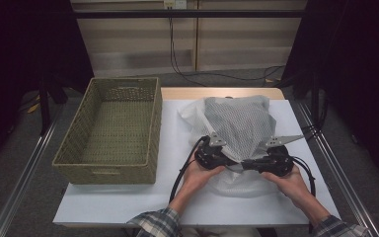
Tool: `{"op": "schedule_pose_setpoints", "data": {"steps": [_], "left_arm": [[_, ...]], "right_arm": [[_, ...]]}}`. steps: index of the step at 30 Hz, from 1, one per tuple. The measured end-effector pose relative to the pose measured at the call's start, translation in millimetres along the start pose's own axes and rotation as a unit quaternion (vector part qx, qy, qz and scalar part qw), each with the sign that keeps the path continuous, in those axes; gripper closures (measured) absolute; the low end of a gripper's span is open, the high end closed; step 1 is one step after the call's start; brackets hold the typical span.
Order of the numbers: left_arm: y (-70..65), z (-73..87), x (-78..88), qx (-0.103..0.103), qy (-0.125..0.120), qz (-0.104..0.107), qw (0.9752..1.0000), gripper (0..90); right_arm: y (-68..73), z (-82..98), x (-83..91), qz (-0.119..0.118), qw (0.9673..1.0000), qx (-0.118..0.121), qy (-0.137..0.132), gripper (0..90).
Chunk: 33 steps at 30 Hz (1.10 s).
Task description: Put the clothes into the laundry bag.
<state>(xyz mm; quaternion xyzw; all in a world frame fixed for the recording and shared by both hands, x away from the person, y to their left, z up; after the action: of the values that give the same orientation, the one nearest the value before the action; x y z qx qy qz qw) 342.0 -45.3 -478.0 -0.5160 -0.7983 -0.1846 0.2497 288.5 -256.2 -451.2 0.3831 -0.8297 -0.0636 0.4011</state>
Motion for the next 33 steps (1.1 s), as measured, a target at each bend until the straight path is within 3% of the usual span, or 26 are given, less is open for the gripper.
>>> {"op": "schedule_pose_setpoints", "data": {"steps": [5,8,10,11,13,15,17,20,23,25,26,27,29,33], "left_arm": [[-0.4,9.8,28.1,-0.015,0.004,-0.013,0.9998,63.8],[4.5,22.4,37.8,-0.01,0.018,-0.026,0.9995,61.2],[6.9,34.0,40.3,-0.017,0.048,-0.048,0.9976,55.6],[8.3,40.1,39.0,-0.002,0.042,-0.04,0.9983,51.3],[11.9,48.9,40.9,-0.003,0.06,-0.045,0.9972,48.5],[14.3,53.6,39.0,0.001,0.064,-0.04,0.9971,48.0],[16.4,54.2,37.2,0.006,0.055,-0.046,0.9974,47.9],[20.0,53.3,35.9,0.008,0.055,-0.047,0.9973,54.6],[22.4,54.0,36.7,0.022,0.05,-0.048,0.9974,76.6],[18.4,52.8,36.9,0.018,0.051,-0.048,0.9974,87.9],[16.6,52.4,38.2,0.008,0.058,-0.048,0.9972,89.1],[14.0,51.8,39.9,0.014,0.059,-0.043,0.9973,89.4],[8.8,49.9,47.2,0.003,0.069,-0.034,0.997,89.6],[-0.2,47.7,66.3,-0.001,0.062,-0.016,0.9979,89.7]], "right_arm": [[-1.6,3.7,-8.4,0.003,0.9998,-0.001,0.018,88.6],[1.7,5.4,-12.9,-0.006,0.9995,0.006,0.031,88.6],[6.0,6.9,-16.8,-0.027,0.9983,0.018,0.048,88.6],[9.1,7.8,-18.6,-0.039,0.9971,0.03,0.059,88.6],[13.8,9.5,-20.2,-0.026,0.9969,0.035,0.066,88.6],[11.7,8.4,-21.0,-0.032,0.9969,0.035,0.062,88.6],[6.6,7.1,-18.8,-0.02,0.9979,0.018,0.06,88.6],[-0.4,6.1,-16.8,-0.014,0.9983,0.006,0.055,88.6],[-0.1,5.3,-17.0,-0.014,0.9984,0.01,0.053,88.5],[0.5,4.5,-16.3,-0.017,0.9985,0.009,0.051,88.5],[0.2,4.4,-15.7,-0.015,0.9986,0.008,0.05,88.6],[-0.6,4.3,-15.0,-0.014,0.9986,0.008,0.05,88.6],[-2.4,4.2,-13.7,-0.012,0.9989,0.005,0.044,88.5],[-2.0,3.7,-12.1,-0.007,0.9988,0.01,0.048,88.5]]}}
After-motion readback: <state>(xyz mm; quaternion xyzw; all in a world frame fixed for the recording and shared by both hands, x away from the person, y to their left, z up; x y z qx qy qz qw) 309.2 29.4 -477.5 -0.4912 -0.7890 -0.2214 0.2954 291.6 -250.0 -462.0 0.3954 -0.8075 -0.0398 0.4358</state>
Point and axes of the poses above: each handheld gripper's, and its own axes: x roughly backward along the jaws, z roughly out of its underside, y roughly to its left, the point moved 2 cm from there along -x, roughly forward along the jaws, and after that the axes turned 9 degrees about -x, right-handed, at the moved point
